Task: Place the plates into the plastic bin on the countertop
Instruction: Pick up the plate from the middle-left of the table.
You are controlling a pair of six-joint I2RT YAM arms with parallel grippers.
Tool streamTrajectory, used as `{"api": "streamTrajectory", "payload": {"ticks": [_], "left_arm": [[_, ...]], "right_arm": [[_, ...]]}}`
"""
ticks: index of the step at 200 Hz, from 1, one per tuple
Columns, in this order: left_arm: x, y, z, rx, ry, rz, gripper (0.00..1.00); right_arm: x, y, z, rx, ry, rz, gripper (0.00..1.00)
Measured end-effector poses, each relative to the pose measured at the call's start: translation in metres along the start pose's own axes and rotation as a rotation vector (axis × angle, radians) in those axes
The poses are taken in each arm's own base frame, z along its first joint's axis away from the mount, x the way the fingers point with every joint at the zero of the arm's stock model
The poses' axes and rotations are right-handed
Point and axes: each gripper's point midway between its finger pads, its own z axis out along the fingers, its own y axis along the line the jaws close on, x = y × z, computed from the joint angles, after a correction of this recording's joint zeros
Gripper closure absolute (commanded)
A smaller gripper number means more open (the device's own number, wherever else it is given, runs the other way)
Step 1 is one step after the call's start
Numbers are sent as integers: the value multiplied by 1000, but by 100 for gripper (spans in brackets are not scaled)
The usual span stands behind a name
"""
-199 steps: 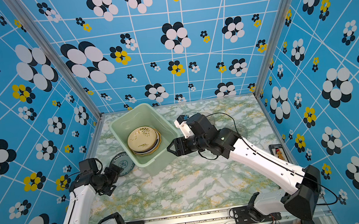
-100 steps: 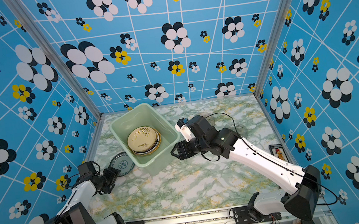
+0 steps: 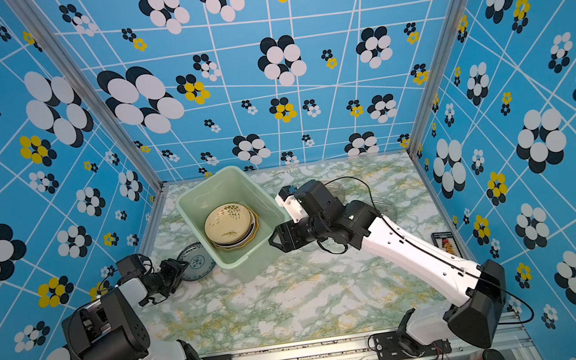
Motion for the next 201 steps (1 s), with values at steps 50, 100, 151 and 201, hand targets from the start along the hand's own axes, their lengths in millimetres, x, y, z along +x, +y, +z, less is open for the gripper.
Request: {"api": "streamTrajectory", "payload": {"ticks": [50, 100, 151, 201], "left_arm": [[-7, 0, 5, 41, 25, 35, 54], [-4, -3, 4, 54, 41, 52, 56], [-2, -12, 0, 93, 49, 54, 63], [-2, -17, -2, 116, 51, 41, 73]], "right_arm": [[-1, 0, 6, -9, 8, 1, 30], [2, -4, 17, -2, 30, 14, 30], [2, -5, 19, 0, 35, 33, 30], [2, -5, 19, 0, 35, 38, 31]]}}
